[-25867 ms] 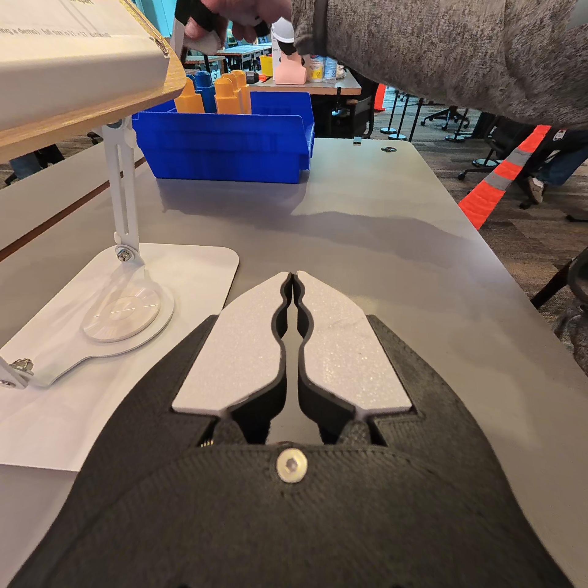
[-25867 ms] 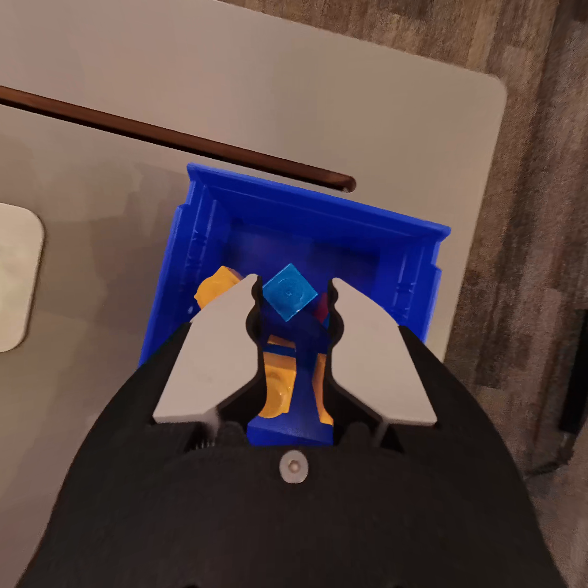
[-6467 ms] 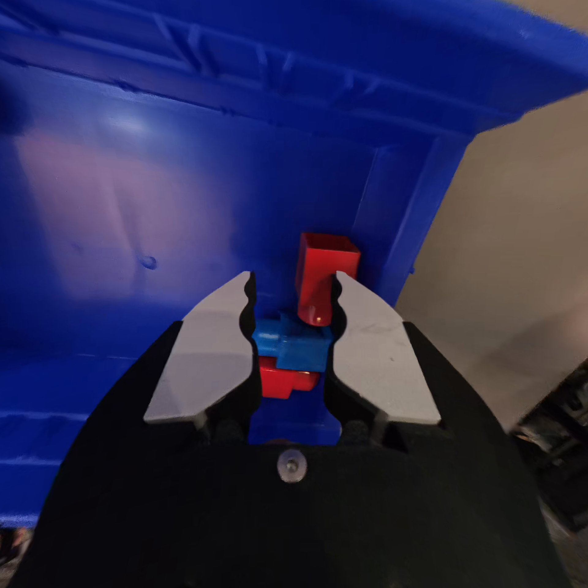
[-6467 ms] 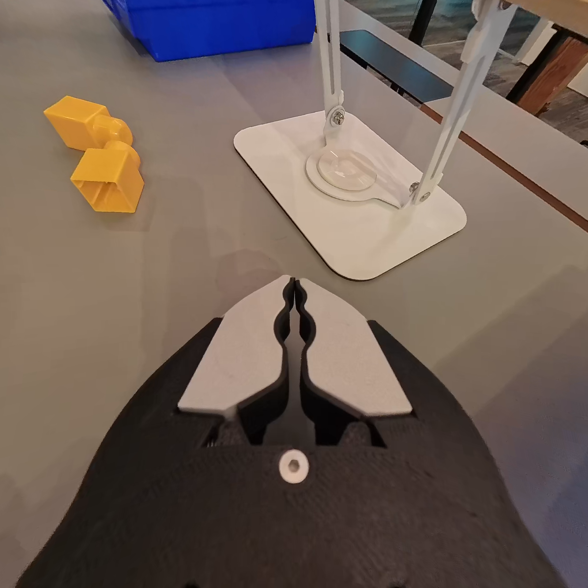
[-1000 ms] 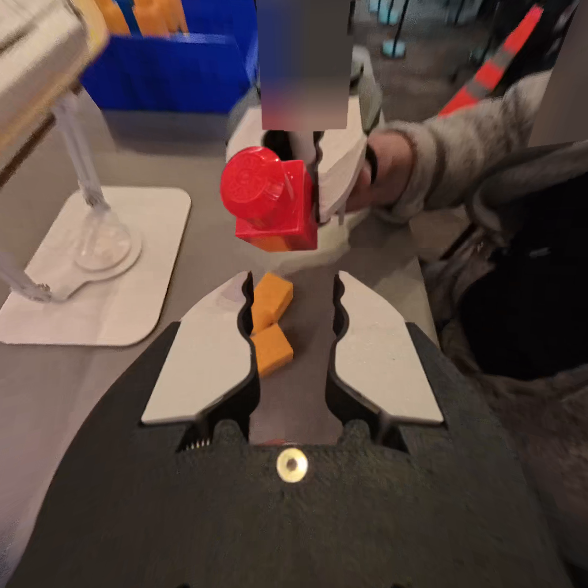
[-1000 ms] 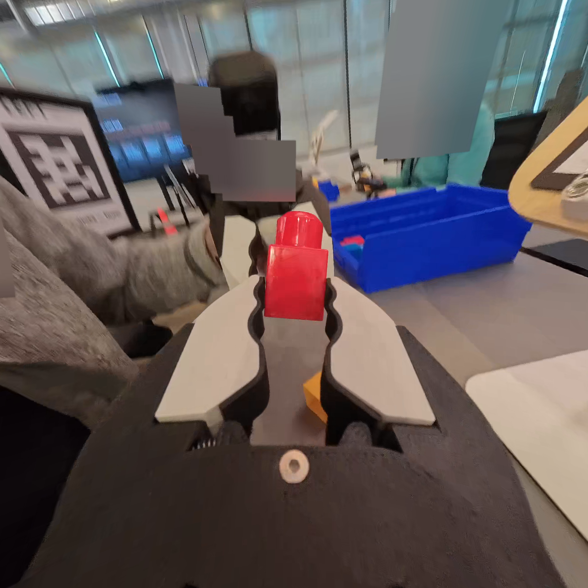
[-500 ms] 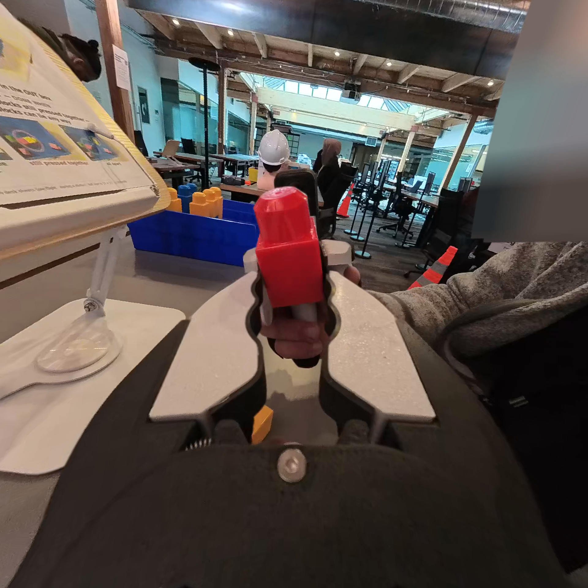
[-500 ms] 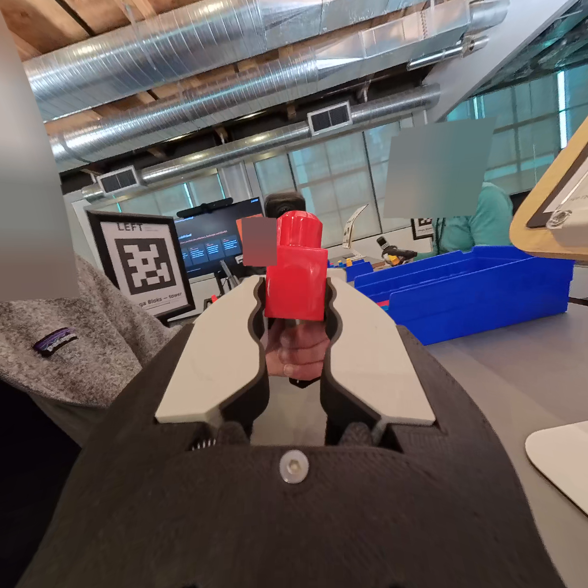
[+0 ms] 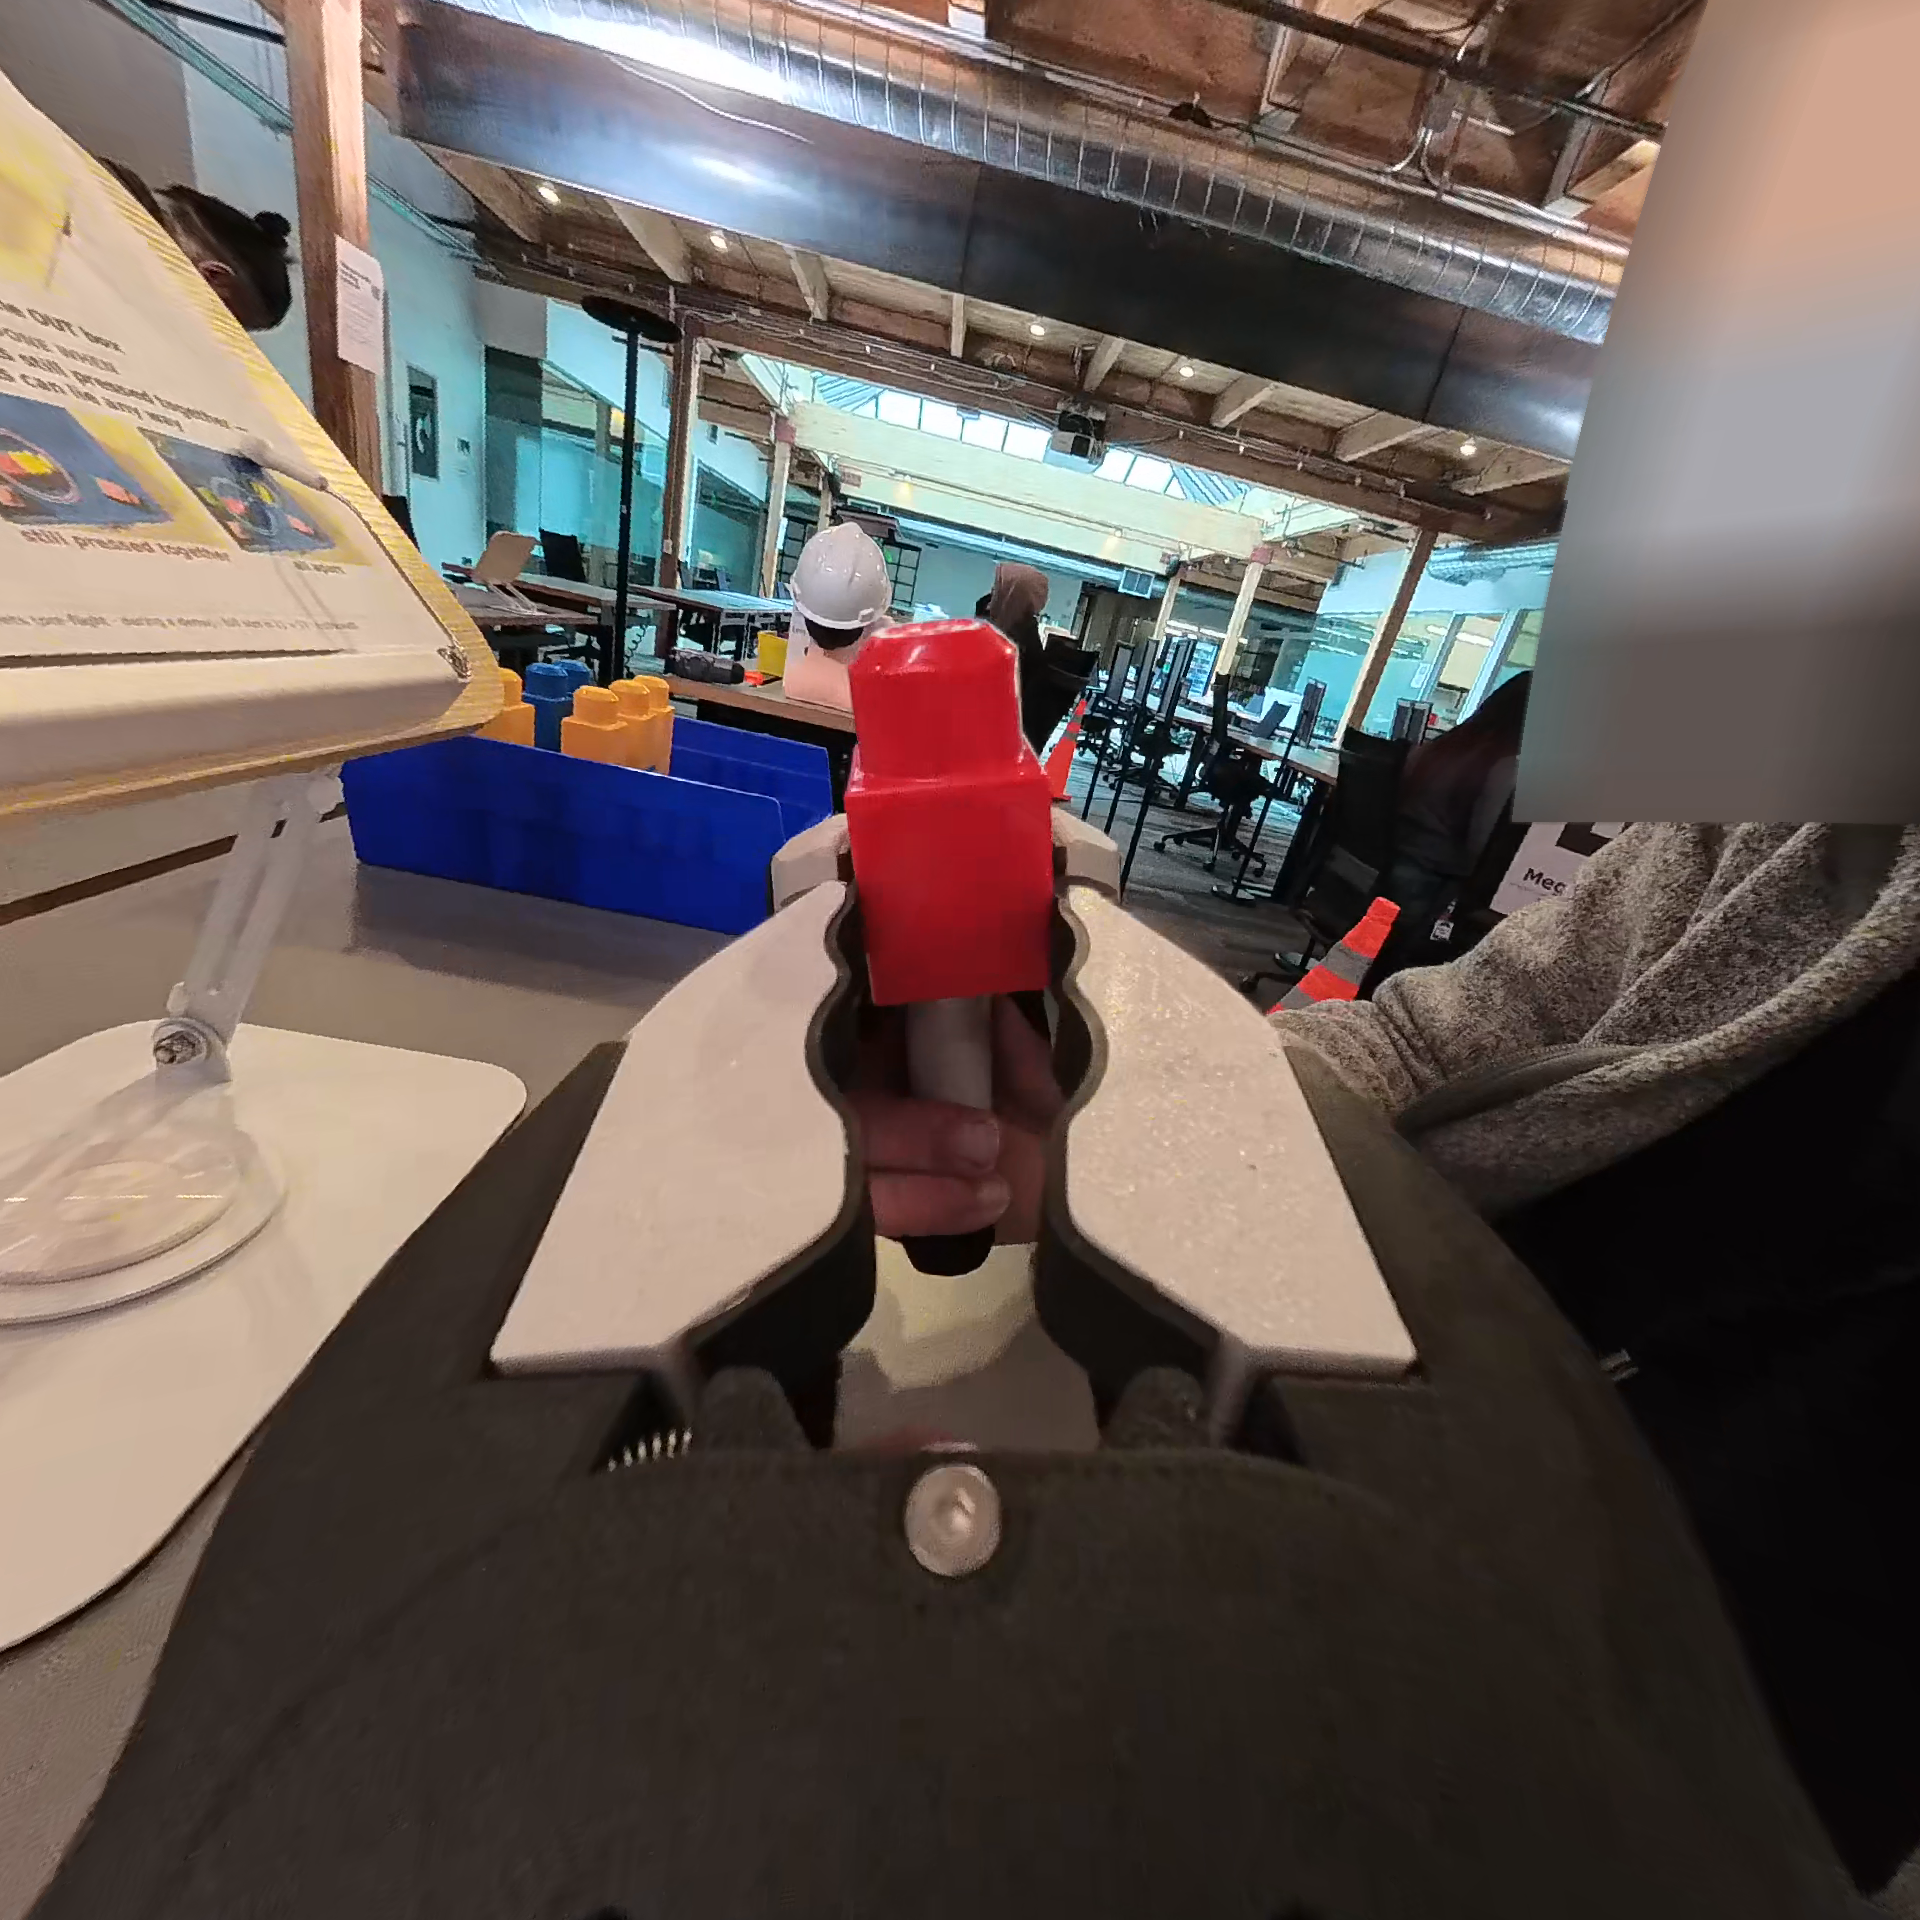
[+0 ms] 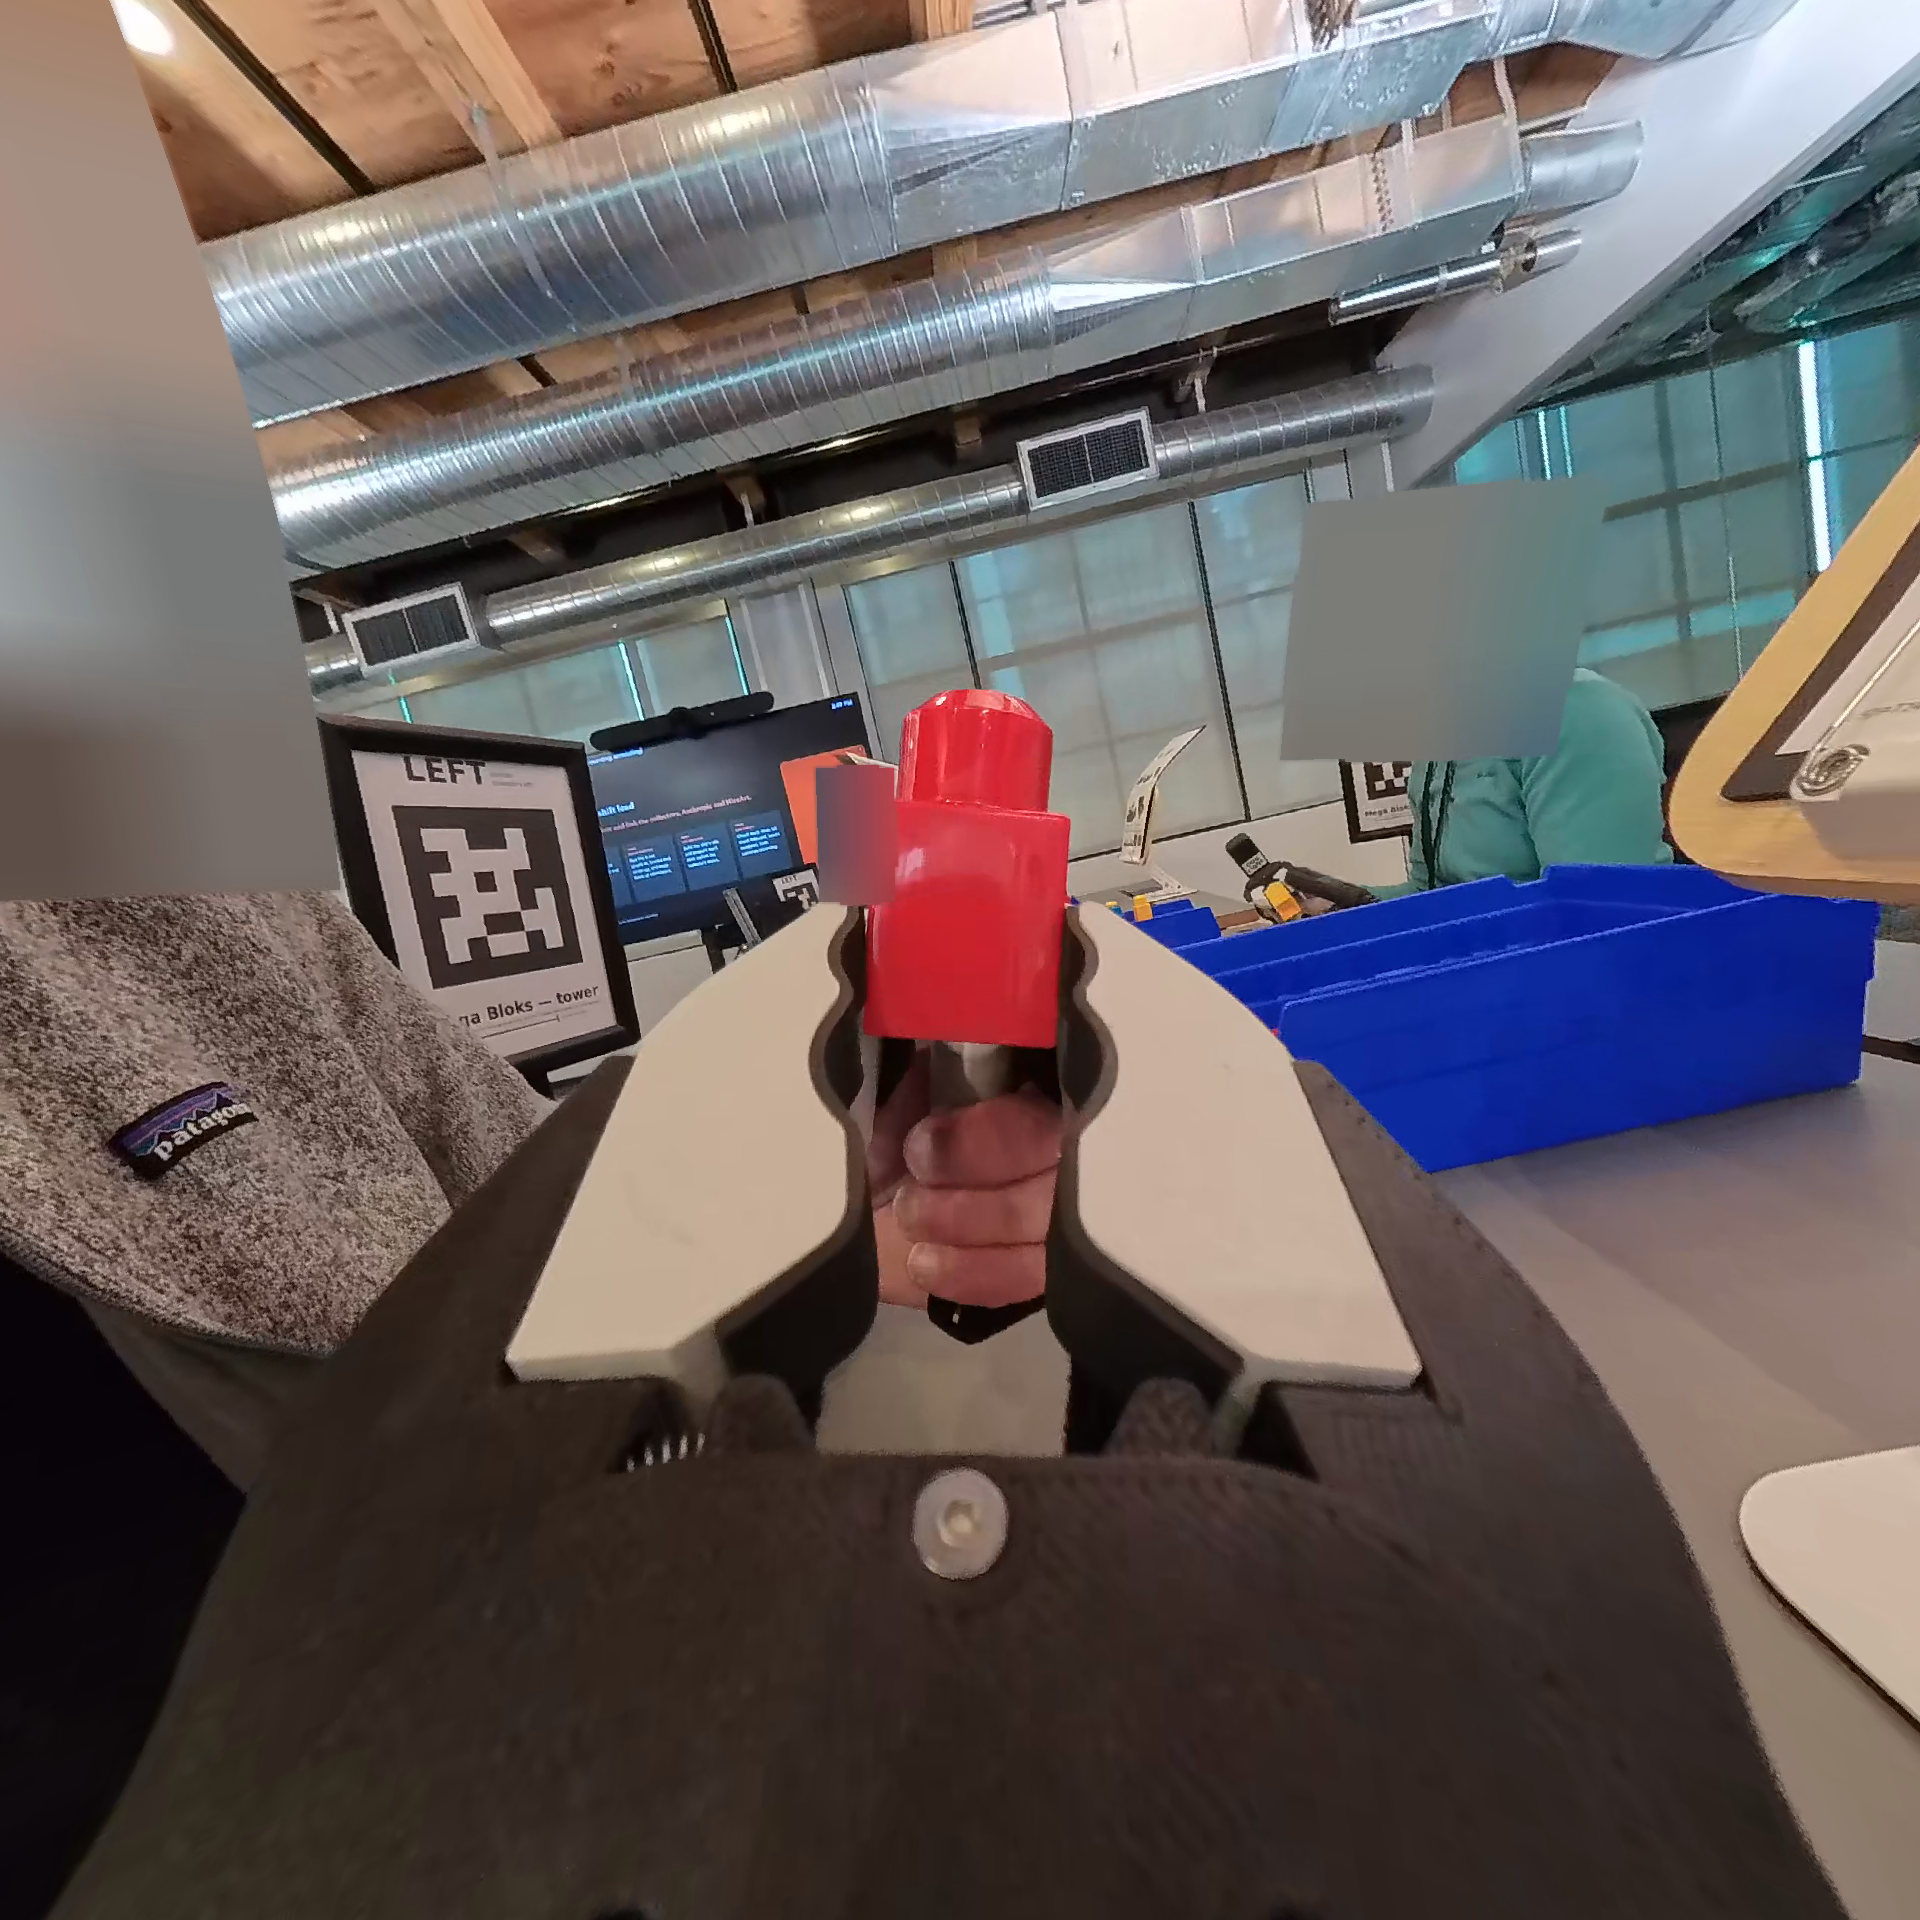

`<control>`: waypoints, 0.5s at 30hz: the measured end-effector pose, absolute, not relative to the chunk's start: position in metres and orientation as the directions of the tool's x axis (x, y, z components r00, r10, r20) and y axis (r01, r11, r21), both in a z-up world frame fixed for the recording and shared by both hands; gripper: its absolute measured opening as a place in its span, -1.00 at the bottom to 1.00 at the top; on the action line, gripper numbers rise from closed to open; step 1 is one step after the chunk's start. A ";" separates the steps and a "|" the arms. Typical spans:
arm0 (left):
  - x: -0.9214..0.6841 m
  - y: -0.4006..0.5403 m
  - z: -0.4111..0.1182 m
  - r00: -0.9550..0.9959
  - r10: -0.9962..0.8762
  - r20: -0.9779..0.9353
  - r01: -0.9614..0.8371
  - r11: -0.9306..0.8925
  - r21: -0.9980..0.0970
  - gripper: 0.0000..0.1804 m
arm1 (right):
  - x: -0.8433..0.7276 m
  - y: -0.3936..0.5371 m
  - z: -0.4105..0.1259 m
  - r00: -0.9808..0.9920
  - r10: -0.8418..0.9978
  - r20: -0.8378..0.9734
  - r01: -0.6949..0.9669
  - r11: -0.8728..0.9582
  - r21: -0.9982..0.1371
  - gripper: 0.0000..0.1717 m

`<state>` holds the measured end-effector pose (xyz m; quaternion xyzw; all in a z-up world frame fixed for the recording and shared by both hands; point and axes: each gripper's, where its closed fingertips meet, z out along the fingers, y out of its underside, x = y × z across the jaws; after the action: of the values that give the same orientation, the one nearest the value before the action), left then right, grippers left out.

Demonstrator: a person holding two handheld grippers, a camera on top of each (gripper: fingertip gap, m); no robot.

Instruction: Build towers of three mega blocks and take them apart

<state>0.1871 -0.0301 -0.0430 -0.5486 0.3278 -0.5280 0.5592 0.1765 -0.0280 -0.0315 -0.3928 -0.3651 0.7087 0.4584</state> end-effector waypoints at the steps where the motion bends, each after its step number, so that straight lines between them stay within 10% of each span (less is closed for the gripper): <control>1: 0.187 -0.031 -0.043 0.229 -0.952 0.204 0.222 -0.153 -0.963 -0.63 | 0.176 -0.028 -0.031 -0.272 0.937 -0.220 -0.362 -0.312 -0.878 -0.58; 7: 0.166 -0.024 -0.052 0.294 -0.945 0.142 0.121 -0.110 -0.986 -0.63 | 0.185 -0.018 -0.032 -0.231 0.948 -0.217 -0.285 -0.280 -0.917 -0.36; 15: 0.115 -0.014 -0.085 0.432 -0.898 0.081 -0.051 -0.113 -0.992 -0.63 | 0.193 0.001 -0.130 0.008 0.993 -0.120 0.442 -0.112 -0.890 -0.39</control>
<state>0.1153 -0.0139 -0.0847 -0.6403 0.3705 -0.3830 0.5532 0.1926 0.0010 -0.1300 -0.6244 -0.5743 0.4074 0.3382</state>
